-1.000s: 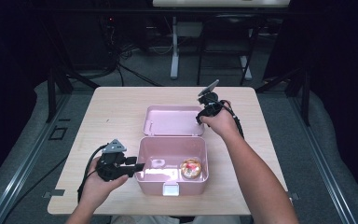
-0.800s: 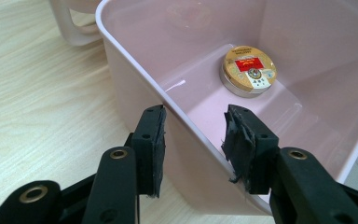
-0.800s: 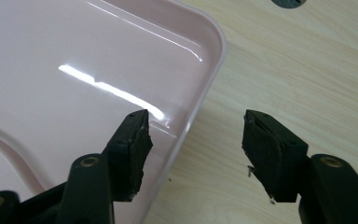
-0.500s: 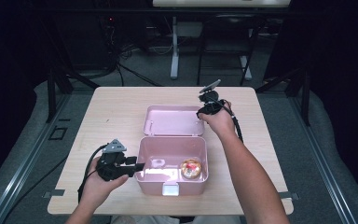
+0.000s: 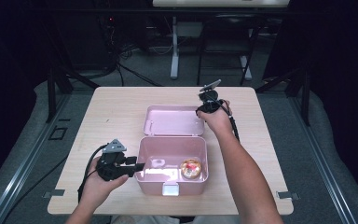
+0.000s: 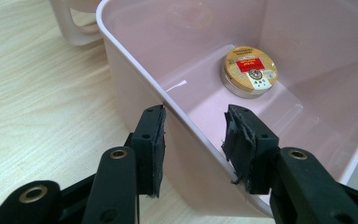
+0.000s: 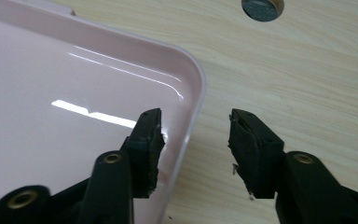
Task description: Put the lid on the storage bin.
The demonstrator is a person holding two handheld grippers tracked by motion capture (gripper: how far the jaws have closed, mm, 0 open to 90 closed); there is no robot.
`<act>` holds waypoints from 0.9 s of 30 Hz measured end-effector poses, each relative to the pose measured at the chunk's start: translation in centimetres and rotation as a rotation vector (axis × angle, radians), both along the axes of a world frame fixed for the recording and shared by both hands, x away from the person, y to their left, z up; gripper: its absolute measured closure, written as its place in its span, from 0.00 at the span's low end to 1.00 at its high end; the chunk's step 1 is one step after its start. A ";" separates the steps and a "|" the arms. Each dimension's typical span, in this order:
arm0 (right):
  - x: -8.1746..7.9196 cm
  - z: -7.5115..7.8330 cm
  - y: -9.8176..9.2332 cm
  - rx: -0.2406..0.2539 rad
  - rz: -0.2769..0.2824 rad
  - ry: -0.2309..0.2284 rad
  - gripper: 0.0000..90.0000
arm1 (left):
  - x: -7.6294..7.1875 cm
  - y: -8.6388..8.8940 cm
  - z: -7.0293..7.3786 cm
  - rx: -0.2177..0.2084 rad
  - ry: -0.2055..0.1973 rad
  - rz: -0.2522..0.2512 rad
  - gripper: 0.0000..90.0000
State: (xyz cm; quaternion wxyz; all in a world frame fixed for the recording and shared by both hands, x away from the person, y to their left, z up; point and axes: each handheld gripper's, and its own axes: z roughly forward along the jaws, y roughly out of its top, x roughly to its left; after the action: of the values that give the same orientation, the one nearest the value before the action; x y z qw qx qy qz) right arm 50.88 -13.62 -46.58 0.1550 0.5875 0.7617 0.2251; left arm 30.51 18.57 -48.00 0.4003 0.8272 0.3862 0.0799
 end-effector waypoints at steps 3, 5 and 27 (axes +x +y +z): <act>0.2 -0.1 0.3 0.024 -0.016 0.003 0.65 | 0.0 0.0 0.0 0.000 0.000 -0.001 0.64; 0.3 -0.3 0.4 0.028 -0.019 0.021 0.67 | 0.0 0.0 0.0 -0.001 0.001 -0.001 0.64; 1.0 -0.9 0.5 0.054 -0.061 0.049 0.85 | 0.0 0.0 0.1 0.012 -0.005 -0.008 0.64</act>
State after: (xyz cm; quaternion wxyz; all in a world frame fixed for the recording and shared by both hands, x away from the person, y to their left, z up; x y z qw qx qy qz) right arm 51.88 -13.09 -47.52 0.1273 0.6199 0.7405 0.2263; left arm 30.54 18.60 -47.94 0.3967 0.8308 0.3816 0.0826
